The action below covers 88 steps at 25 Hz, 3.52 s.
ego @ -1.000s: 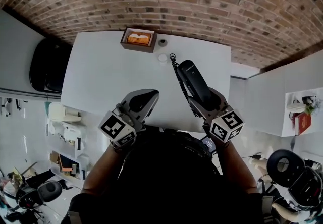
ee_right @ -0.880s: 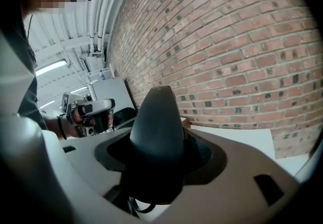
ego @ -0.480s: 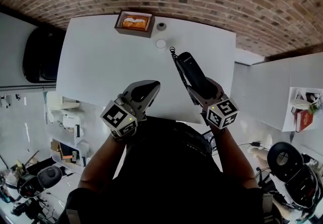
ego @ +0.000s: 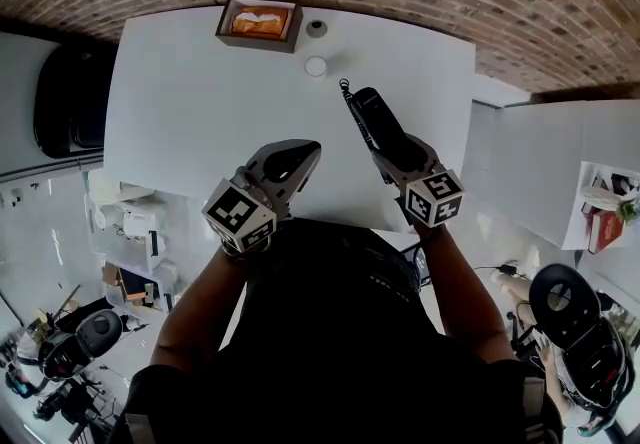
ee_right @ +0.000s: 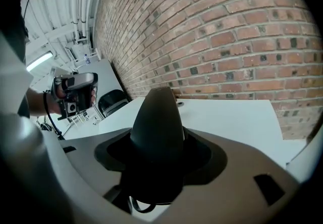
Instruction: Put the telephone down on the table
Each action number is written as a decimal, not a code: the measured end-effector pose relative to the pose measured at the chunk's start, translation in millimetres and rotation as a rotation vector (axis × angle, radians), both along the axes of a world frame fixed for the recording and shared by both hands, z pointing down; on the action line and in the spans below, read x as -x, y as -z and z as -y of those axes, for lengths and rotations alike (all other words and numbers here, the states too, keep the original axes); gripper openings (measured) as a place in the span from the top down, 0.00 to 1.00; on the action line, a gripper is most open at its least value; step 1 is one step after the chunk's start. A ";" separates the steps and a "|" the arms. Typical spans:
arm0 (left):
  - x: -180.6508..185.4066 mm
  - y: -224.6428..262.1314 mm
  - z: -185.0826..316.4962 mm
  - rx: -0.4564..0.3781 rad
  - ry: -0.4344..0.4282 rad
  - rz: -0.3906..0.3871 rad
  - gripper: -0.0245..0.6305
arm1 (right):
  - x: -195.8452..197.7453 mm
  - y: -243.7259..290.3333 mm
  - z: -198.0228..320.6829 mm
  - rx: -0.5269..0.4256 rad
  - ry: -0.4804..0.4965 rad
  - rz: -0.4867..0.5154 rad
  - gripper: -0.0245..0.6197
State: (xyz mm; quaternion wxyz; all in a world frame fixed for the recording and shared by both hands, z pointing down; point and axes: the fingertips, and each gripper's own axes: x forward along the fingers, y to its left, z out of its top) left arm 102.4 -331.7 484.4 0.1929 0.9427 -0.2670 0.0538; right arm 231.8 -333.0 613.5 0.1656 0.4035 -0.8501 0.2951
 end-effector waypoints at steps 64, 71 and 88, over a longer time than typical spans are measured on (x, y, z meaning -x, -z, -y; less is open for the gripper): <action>9.2 -21.9 -33.0 0.063 0.011 -0.015 0.95 | -20.4 -162.1 -34.3 0.196 0.095 -0.306 0.53; 9.8 -5.6 -47.7 0.026 0.015 -0.012 0.95 | -27.8 -123.1 -32.3 0.106 0.064 -0.264 0.53; 15.0 52.5 -78.4 -0.090 0.024 -0.046 0.95 | 7.3 125.0 -65.3 -0.372 0.093 0.013 0.93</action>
